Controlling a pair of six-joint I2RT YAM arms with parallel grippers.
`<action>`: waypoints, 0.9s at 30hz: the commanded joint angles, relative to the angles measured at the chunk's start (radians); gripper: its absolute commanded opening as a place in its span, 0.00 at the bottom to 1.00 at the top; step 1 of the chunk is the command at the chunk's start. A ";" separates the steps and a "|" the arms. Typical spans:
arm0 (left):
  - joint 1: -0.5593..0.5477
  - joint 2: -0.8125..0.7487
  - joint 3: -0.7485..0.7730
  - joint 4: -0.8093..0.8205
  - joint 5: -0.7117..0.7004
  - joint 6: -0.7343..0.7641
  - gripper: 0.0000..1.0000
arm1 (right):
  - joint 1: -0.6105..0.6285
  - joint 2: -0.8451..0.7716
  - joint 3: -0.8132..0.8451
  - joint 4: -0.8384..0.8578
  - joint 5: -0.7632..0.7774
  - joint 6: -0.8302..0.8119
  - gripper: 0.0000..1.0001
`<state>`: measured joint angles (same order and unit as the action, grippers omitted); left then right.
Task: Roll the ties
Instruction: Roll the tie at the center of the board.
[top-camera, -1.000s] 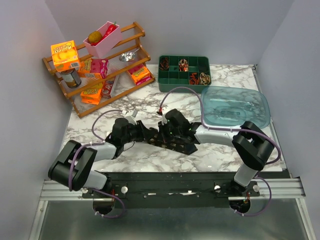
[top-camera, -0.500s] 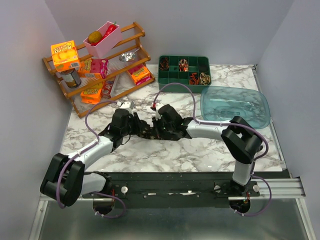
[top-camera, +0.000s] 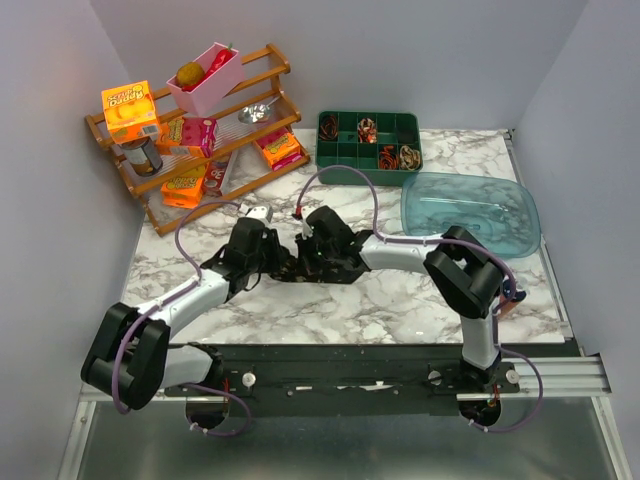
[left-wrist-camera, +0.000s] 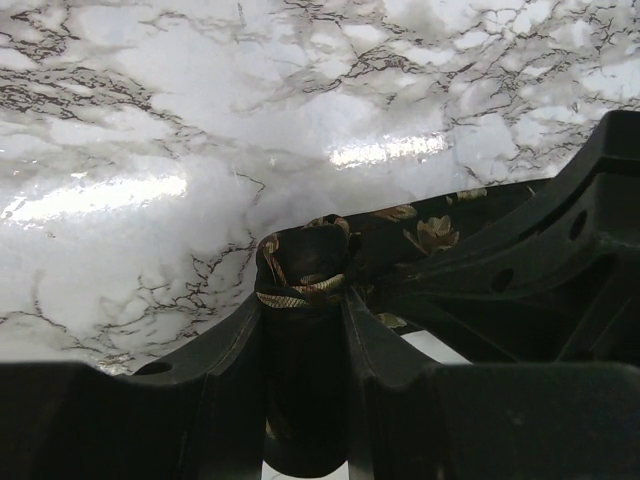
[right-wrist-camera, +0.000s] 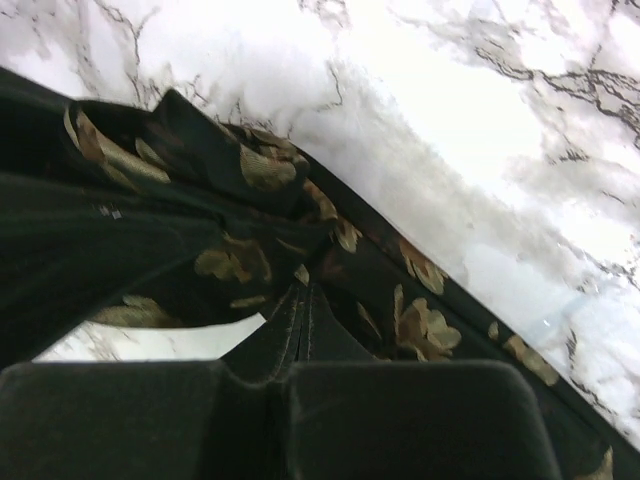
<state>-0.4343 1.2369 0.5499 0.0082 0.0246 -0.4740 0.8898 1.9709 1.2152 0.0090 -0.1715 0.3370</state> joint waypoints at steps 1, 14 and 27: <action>-0.050 0.022 0.057 -0.059 -0.106 0.038 0.37 | 0.000 0.045 0.044 -0.006 -0.049 0.010 0.01; -0.241 0.117 0.173 -0.094 -0.236 -0.020 0.43 | -0.002 0.097 0.069 -0.034 -0.077 0.025 0.01; -0.264 0.145 0.255 -0.303 -0.492 -0.008 0.45 | -0.055 -0.101 -0.054 -0.030 0.010 0.039 0.01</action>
<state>-0.6964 1.3674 0.7456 -0.1909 -0.3309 -0.4786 0.8589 1.9823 1.2102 -0.0158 -0.2043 0.3840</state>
